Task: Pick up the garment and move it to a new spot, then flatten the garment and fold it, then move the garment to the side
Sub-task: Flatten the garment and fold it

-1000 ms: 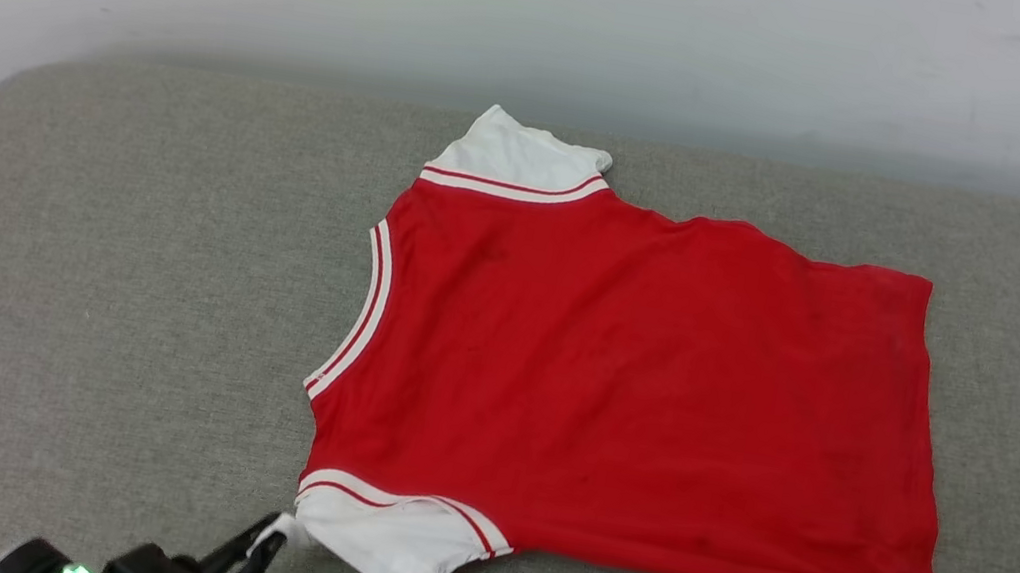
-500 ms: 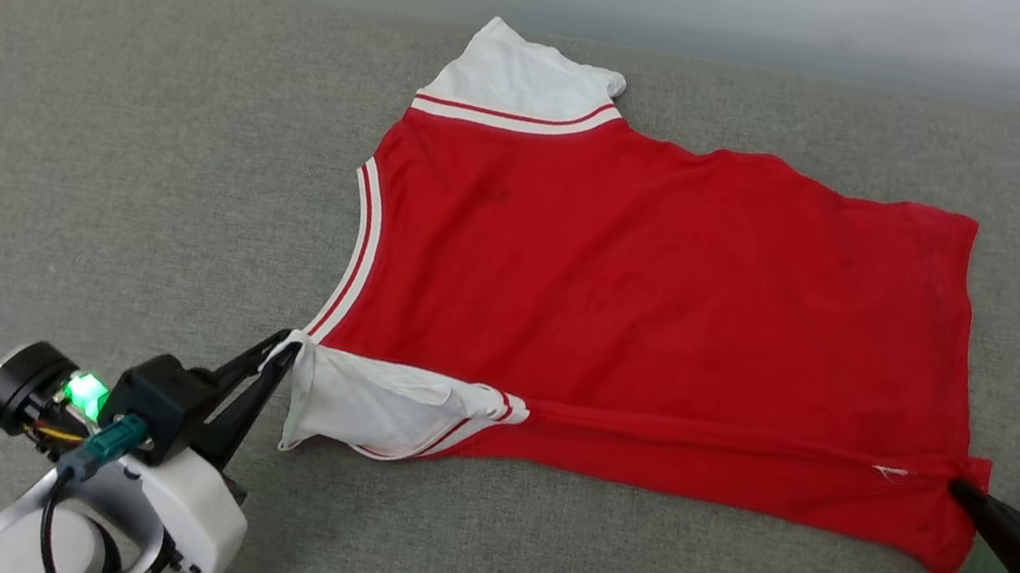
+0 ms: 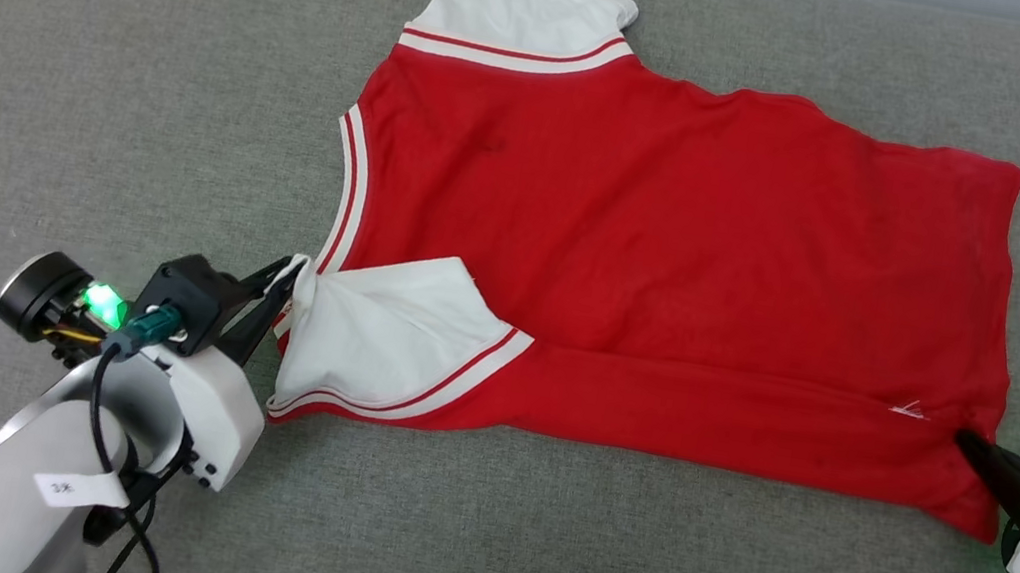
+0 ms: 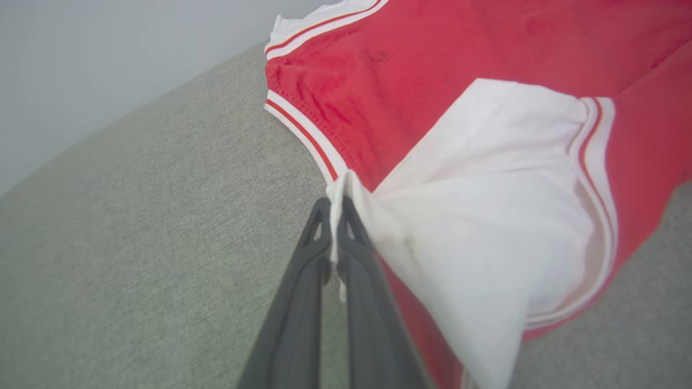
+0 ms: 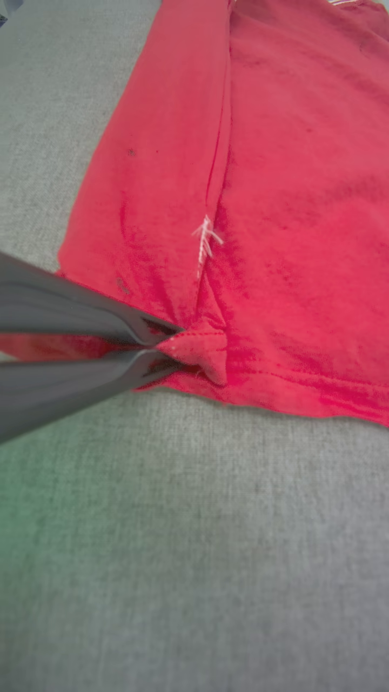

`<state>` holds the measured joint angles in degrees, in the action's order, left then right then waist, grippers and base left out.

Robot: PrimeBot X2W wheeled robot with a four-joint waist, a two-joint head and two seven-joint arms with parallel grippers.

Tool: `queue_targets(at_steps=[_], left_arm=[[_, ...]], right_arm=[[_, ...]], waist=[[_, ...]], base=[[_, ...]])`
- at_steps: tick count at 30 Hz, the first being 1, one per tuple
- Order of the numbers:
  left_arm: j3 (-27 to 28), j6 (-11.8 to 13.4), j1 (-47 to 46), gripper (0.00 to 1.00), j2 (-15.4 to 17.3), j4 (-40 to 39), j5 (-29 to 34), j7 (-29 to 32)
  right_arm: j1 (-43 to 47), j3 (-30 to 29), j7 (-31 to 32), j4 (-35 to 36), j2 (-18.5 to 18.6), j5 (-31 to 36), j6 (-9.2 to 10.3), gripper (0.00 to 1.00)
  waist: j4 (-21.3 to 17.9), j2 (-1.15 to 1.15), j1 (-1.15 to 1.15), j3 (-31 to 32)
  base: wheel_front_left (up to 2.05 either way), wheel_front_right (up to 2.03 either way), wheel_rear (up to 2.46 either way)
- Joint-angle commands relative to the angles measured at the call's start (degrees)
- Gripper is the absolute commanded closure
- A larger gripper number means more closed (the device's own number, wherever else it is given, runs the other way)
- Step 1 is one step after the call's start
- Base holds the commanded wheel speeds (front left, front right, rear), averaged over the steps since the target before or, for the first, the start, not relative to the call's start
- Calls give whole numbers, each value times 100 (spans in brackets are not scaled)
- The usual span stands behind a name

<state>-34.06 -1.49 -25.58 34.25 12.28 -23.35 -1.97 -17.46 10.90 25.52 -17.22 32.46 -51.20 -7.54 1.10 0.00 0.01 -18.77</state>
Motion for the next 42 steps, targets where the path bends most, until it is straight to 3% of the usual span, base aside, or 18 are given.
queue_targets(at_steps=[1, 5, 6, 7, 16, 25, 34, 42], left_arm=[[-8, -12, -100, 100, -37, 62, 33, -44], [-116, -85, -330, 100, -200, 424, 113, -146], [-147, -89, -388, 56, -222, 521, 142, -202], [-166, -104, -433, 0, -257, 637, 160, -247], [122, 291, -241, 0, -683, 1319, -157, -833], [588, 891, 525, 0, -883, 851, -717, -917], [576, 1476, 1622, 0, -636, -444, -1079, 68], [353, 1777, 1897, 0, -395, -1131, -1011, 895]], right_arm=[[-72, -3, -1, -63, -30, 35, 11, 100], [-125, -12, 4, -130, -75, 123, 12, 100], [-131, -41, -23, -159, -81, 174, 12, 75], [-126, -58, -18, -189, -107, 176, 12, 0], [32, -135, -132, -8, -229, 411, 7, 0], [615, -521, 170, 562, -563, 1256, 7, 0], [1285, -1484, 1123, 1393, -1410, 2196, 8, 0], [1465, -1859, 1538, 2044, -1882, 2625, 8, 0]], waist=[[4, 0, -1, -21], [17, 0, -1, -48], [18, 0, -1, -41], [18, 0, -1, -23], [0, 0, -1, 511], [2, 0, -1, 1017], [-83, 0, -1, 1011], [-145, 0, -1, 692]], base=[[0, 0, 0], [0, 0, 0], [0, 0, 0], [0, 0, 0], [0, 0, 0], [0, 0, 0], [0, 0, 0], [0, 0, 0]])
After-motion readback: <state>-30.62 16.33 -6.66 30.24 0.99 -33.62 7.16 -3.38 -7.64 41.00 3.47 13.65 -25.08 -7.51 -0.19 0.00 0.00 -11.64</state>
